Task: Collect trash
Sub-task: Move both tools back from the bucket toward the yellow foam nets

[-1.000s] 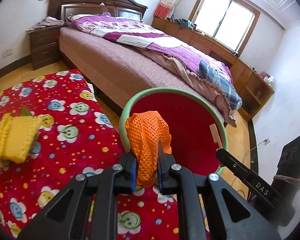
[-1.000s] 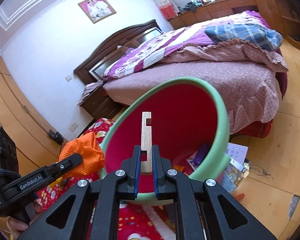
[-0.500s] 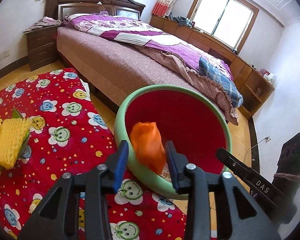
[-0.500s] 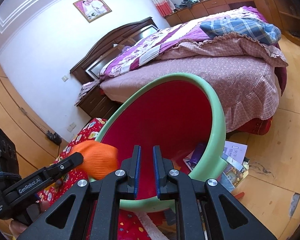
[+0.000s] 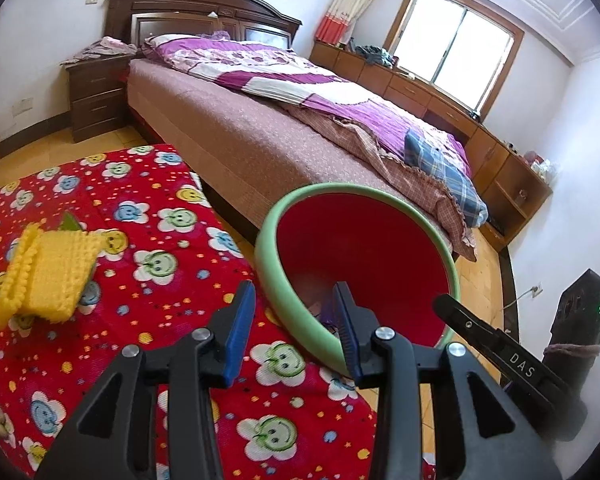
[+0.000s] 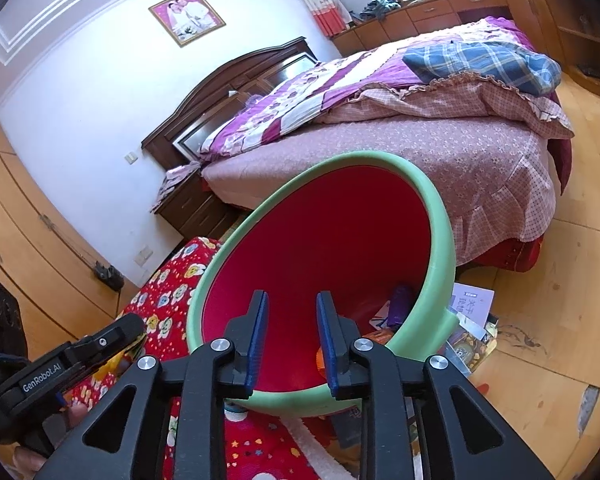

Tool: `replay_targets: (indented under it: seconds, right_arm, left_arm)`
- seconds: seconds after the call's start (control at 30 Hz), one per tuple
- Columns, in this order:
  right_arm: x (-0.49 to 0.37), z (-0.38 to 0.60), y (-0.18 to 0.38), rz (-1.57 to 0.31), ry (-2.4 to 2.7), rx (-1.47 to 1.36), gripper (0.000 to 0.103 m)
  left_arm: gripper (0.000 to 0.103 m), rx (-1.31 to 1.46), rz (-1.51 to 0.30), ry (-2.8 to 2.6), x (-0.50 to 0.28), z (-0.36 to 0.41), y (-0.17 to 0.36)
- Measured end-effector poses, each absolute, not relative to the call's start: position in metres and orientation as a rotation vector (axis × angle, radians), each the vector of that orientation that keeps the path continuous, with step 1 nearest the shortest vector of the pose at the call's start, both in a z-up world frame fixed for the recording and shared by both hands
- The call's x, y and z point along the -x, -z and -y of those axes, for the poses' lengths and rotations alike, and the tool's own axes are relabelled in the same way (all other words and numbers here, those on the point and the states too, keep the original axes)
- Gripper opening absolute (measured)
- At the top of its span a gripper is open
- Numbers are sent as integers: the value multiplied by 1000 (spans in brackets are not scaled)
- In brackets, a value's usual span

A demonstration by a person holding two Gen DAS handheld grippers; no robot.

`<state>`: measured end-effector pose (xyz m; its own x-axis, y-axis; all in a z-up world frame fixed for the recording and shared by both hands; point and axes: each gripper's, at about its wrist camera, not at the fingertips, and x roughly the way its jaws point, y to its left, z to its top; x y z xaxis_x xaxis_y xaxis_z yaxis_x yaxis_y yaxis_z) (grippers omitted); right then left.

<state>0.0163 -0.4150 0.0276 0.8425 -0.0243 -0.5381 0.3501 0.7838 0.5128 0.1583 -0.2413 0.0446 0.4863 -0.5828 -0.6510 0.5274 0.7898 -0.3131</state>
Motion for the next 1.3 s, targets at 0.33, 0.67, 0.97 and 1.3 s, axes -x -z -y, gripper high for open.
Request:
replay_targets:
  seconds: [0.33, 0.67, 0.97, 1.3]
  right_arm:
    - [-22, 394, -39, -551, 193, -606, 36]
    - [-39, 361, -49, -581, 142, -534, 44]
    - [-57, 331, -54, -608, 98, -475, 57]
    - [-72, 314, -46, -644, 78, -450, 57]
  left_arm:
    - [40, 115, -791, 596, -163, 199, -56]
    - [46, 124, -752, 483, -174, 149, -68]
    - [60, 120, -753, 370, -194, 103, -69]
    - [71, 100, -781, 269, -227, 78, -50]
